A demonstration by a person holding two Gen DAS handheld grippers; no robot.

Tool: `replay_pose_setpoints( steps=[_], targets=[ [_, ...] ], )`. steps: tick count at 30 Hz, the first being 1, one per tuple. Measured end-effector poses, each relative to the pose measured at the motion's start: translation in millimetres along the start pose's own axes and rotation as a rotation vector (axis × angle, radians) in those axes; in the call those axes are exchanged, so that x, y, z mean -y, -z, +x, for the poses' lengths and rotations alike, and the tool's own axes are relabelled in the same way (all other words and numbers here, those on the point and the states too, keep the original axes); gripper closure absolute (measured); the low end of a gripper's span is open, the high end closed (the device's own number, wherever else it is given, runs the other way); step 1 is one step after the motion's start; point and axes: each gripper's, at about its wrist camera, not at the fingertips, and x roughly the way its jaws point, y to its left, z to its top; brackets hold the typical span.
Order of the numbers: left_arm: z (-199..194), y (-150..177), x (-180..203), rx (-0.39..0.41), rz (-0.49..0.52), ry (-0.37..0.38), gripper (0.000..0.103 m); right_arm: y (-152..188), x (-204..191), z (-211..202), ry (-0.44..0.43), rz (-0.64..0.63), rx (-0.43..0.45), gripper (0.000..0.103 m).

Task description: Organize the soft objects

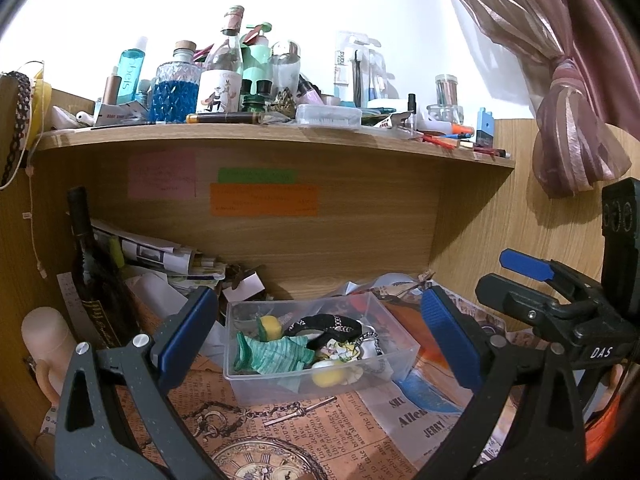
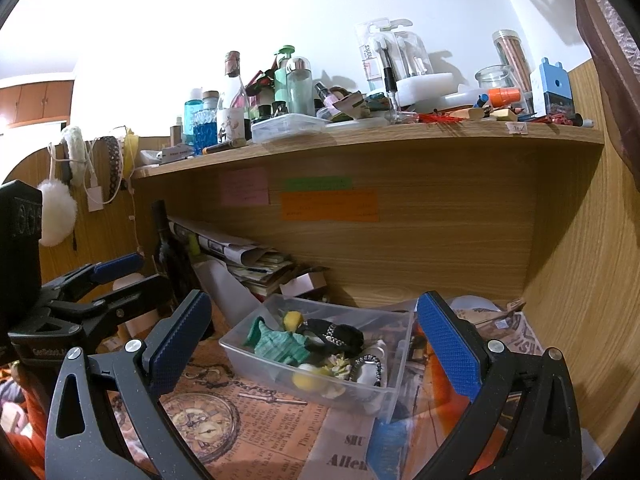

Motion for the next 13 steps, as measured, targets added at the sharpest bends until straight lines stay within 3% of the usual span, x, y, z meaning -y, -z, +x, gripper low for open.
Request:
replay_pose_setpoints(
  steps=[13],
  targets=[
    [6.4,4.4,-5.2,-0.018,-0.003,0.021,0.000,4.6,3.8,9.5,-0.002,0.004,-0.026,0.000]
  ],
)
